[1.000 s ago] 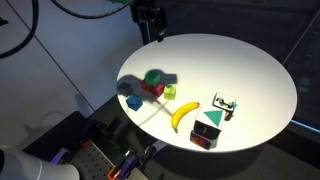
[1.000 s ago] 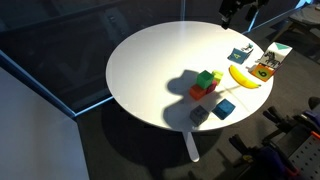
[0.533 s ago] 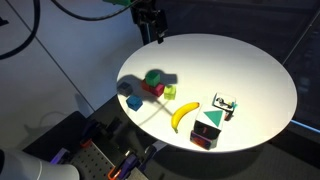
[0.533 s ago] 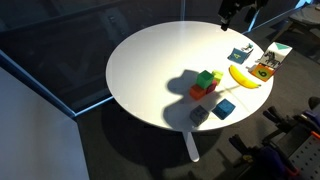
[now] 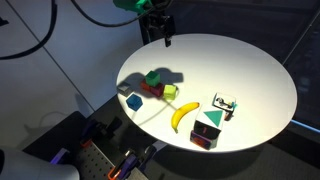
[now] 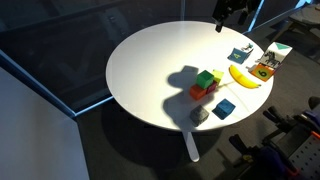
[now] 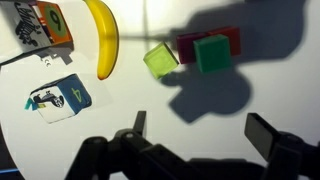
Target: Put the blue block on the stack
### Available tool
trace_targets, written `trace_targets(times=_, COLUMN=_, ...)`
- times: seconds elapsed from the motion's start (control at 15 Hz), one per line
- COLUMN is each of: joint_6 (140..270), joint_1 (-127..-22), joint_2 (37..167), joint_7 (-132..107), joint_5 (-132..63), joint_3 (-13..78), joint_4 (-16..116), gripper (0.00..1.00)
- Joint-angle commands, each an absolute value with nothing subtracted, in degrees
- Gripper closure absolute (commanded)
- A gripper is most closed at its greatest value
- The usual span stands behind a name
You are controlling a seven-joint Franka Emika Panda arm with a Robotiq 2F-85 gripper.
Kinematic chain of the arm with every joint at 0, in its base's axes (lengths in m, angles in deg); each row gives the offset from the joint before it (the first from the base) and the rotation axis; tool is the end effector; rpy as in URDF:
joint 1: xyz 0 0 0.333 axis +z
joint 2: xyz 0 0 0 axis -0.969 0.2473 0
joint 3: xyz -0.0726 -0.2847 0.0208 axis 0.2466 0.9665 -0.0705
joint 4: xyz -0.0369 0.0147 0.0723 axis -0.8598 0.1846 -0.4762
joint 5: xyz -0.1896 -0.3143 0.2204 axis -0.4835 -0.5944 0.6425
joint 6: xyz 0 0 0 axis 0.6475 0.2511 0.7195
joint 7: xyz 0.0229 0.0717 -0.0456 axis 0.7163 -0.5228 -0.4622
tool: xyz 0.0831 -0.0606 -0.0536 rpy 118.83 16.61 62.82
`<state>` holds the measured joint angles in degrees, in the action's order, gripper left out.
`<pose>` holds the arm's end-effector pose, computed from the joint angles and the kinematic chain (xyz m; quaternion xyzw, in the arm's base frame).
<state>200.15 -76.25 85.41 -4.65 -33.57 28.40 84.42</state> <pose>0.5621 -0.0057 0.3360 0.9945 -0.0999 0.0306 0.0114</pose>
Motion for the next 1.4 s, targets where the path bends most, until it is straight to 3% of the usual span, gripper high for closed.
trace_targets(times=0.0, joint_6=196.53, joint_1=-76.63, joint_2=89.65, joint_7=-4.93, joint_5=-32.71, joint_3=29.25, joint_4=79.94, gripper=0.00)
trace_targets(times=0.6, joint_6=198.55, joint_1=-76.52, joint_2=88.04, joint_7=-6.62, joint_5=-33.93, joint_3=29.68, joint_4=84.81, gripper=0.00)
trace_targets(times=1.33, joint_6=196.40, joint_1=-76.70, joint_2=104.43, joint_7=1.38, joint_5=-35.54, joint_3=33.41, joint_4=71.91, gripper=0.00)
